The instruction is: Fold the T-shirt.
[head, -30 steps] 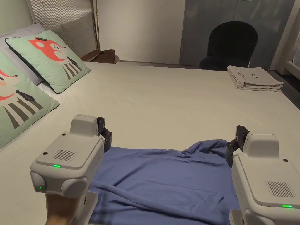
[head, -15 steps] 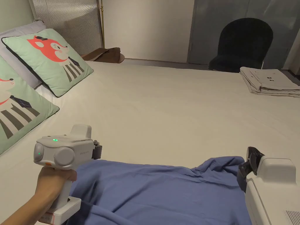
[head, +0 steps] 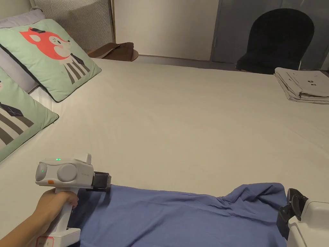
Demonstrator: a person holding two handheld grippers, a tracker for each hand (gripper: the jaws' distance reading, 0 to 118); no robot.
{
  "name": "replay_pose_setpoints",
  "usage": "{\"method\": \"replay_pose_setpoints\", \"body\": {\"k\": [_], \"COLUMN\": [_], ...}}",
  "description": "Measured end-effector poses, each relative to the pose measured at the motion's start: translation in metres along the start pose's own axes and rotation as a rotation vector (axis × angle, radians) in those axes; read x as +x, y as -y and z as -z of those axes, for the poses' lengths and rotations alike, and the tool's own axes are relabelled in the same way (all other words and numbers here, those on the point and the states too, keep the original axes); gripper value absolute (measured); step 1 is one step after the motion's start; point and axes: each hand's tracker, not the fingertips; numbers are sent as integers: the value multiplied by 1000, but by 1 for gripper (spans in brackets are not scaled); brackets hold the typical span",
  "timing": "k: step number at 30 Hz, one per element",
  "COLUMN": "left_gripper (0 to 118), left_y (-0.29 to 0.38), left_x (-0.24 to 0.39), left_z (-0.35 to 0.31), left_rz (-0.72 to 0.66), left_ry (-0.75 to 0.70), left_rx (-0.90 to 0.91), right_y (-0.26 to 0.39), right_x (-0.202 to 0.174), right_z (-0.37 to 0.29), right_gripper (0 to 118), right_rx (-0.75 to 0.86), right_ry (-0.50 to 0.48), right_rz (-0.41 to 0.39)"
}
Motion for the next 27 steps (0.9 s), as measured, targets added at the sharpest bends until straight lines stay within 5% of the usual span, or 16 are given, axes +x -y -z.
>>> {"method": "replay_pose_setpoints", "body": {"k": [2,3,7,15,17,18,20,27], "left_gripper": [69,43,3,3,3,3,3,3], "left_y": [7,10,20,24,24,25,27,27], "left_x": [3,8,23,28,27,27,27,24], "left_z": [2,3,-4,-33,-47,-53,-65,-82], "left_rz": [9,23,81,56,55,55,53,53], "left_ry": [-11,-24,-47,-37,-10,1,34,78], "left_rx": [-3,1,38,117,142,150,173,191], "right_y": [3,5,8,10,11,13,20,38], "right_x": [2,3,9,52,68,72,79,72], "right_z": [1,2,3,46,76,90,118,177], "right_gripper": [0,0,0,3,32,67,106,108], "right_rx": [-11,-16,-38,-184,-277,-324,-426,-563], "right_ry": [12,11,11,43,46,50,35,-75], "right_rz": [12,18,22,126,150,143,134,118]}}
